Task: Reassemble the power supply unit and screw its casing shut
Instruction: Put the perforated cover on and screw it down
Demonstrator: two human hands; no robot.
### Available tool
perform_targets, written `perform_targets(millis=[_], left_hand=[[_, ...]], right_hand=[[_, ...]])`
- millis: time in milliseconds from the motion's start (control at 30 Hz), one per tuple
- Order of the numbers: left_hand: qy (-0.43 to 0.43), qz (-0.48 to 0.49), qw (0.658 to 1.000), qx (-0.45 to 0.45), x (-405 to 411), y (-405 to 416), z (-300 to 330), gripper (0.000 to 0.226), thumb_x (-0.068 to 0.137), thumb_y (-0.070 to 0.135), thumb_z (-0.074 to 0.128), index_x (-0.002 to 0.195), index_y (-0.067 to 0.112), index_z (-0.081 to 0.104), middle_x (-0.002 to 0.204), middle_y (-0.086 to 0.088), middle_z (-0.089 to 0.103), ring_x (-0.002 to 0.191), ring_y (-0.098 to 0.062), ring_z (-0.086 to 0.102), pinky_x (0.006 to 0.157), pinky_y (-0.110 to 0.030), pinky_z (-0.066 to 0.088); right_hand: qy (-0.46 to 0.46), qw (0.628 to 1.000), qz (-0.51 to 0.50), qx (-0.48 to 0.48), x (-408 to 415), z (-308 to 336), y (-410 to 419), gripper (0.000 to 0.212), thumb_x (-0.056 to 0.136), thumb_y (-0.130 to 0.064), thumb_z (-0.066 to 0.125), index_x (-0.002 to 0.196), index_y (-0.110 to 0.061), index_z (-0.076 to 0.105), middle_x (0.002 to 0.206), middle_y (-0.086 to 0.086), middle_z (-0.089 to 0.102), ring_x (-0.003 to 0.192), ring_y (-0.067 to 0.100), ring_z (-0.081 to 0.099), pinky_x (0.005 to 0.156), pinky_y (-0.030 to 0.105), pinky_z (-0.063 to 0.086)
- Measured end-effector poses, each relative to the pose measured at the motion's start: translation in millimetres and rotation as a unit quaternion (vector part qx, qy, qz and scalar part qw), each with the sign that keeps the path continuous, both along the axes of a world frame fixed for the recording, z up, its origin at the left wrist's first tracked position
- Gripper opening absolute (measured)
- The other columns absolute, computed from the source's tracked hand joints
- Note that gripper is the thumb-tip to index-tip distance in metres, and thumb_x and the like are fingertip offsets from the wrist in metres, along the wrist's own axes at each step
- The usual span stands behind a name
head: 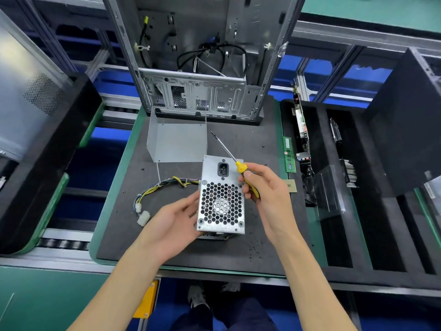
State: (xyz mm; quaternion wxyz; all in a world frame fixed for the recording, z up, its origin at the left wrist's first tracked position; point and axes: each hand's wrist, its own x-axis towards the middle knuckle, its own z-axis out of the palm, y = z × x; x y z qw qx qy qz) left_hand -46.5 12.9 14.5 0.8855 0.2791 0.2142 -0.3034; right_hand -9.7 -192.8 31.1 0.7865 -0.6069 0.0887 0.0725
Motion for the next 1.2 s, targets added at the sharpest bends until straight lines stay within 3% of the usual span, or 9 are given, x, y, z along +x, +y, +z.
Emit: perform_targets(millis=[133, 233, 300, 400, 533, 667, 833, 1033, 1200], left_hand=[[-0.001, -0.005, 1.0, 0.014, 7, -3, -2, 0.039, 0.099, 0.018, 0.057, 0.137, 0.016, 0.063, 0.145, -0.01, 0.058, 0.135, -0.028, 0.054, 0.106, -0.052, 0.05], [0.006, -0.005, 0.999, 0.045, 10, -4, -1, 0.039, 0.094, 0.018, 0.062, 0.132, 0.015, 0.067, 0.141, -0.011, 0.062, 0.131, -0.029, 0.058, 0.102, -0.055, 0.052], [-0.007, -0.016, 0.998, 0.063, 10, -4, 1, 0.037, 0.092, 0.018, 0.062, 0.128, 0.015, 0.07, 0.14, -0.012, 0.062, 0.133, -0.029, 0.057, 0.107, -0.057, 0.047], [-0.019, -0.025, 0.998, 0.063, 7, -5, 2, 0.038, 0.096, 0.015, 0.056, 0.132, 0.013, 0.067, 0.141, -0.012, 0.061, 0.136, -0.03, 0.053, 0.114, -0.058, 0.039], [-0.031, -0.016, 0.998, 0.043, 2, -7, 2, 0.04, 0.102, 0.009, 0.046, 0.14, 0.009, 0.058, 0.143, -0.015, 0.059, 0.135, -0.03, 0.054, 0.111, -0.053, 0.043], [-0.054, -0.034, 0.994, 0.084, 6, -4, 0, 0.039, 0.104, 0.005, 0.043, 0.14, 0.009, 0.059, 0.143, -0.018, 0.058, 0.14, -0.038, 0.047, 0.115, -0.061, 0.036], [-0.052, -0.031, 0.99, 0.123, 9, -1, -2, 0.035, 0.1, 0.004, 0.048, 0.124, 0.012, 0.072, 0.133, -0.017, 0.066, 0.133, -0.035, 0.054, 0.104, -0.059, 0.049], [-0.023, -0.012, 0.994, 0.11, 14, -2, -1, 0.036, 0.09, 0.009, 0.057, 0.123, 0.014, 0.073, 0.134, -0.012, 0.067, 0.128, -0.027, 0.061, 0.106, -0.06, 0.047], [-0.006, 0.004, 0.998, 0.066, 9, -4, -3, 0.04, 0.09, 0.006, 0.057, 0.127, 0.012, 0.071, 0.137, -0.013, 0.065, 0.132, -0.029, 0.057, 0.113, -0.06, 0.04]], right_hand=[[-0.002, 1.0, 0.0, 0.0, 0, 0, 1, 0.028, 0.091, -0.02, 0.067, 0.116, -0.007, 0.071, 0.085, 0.004, 0.072, 0.07, 0.012, 0.057, 0.064, 0.021, 0.048], [-0.006, 1.0, 0.001, -0.002, 0, -1, 0, 0.023, 0.095, -0.015, 0.065, 0.116, -0.007, 0.072, 0.085, 0.004, 0.073, 0.07, 0.012, 0.057, 0.064, 0.02, 0.048], [-0.003, 1.0, -0.001, -0.004, 0, -1, 0, 0.02, 0.098, -0.012, 0.064, 0.116, -0.007, 0.072, 0.085, 0.003, 0.072, 0.069, 0.011, 0.057, 0.064, 0.02, 0.048], [0.0, 1.0, -0.006, -0.003, 0, -1, -1, 0.018, 0.1, -0.008, 0.062, 0.115, -0.007, 0.071, 0.084, 0.003, 0.072, 0.068, 0.011, 0.056, 0.063, 0.02, 0.048], [0.002, 1.0, -0.007, -0.006, 0, 1, -1, 0.018, 0.101, -0.008, 0.061, 0.116, -0.006, 0.07, 0.083, 0.003, 0.072, 0.068, 0.012, 0.055, 0.063, 0.021, 0.047], [0.006, 1.0, -0.01, -0.009, 0, 2, -1, 0.018, 0.1, -0.008, 0.061, 0.116, -0.006, 0.07, 0.082, 0.002, 0.072, 0.067, 0.011, 0.054, 0.063, 0.021, 0.047], [0.007, 1.0, -0.001, -0.008, 1, 2, -1, 0.019, 0.101, -0.007, 0.061, 0.117, -0.005, 0.07, 0.083, 0.004, 0.071, 0.067, 0.013, 0.054, 0.064, 0.022, 0.047], [0.008, 1.0, 0.0, -0.014, 3, 3, 0, 0.018, 0.1, -0.007, 0.061, 0.114, -0.007, 0.072, 0.083, 0.005, 0.071, 0.066, 0.013, 0.053, 0.061, 0.021, 0.047], [0.01, 1.0, 0.001, -0.015, 3, 3, -1, 0.018, 0.1, -0.007, 0.061, 0.115, -0.007, 0.071, 0.082, 0.004, 0.071, 0.065, 0.011, 0.053, 0.061, 0.021, 0.047]])
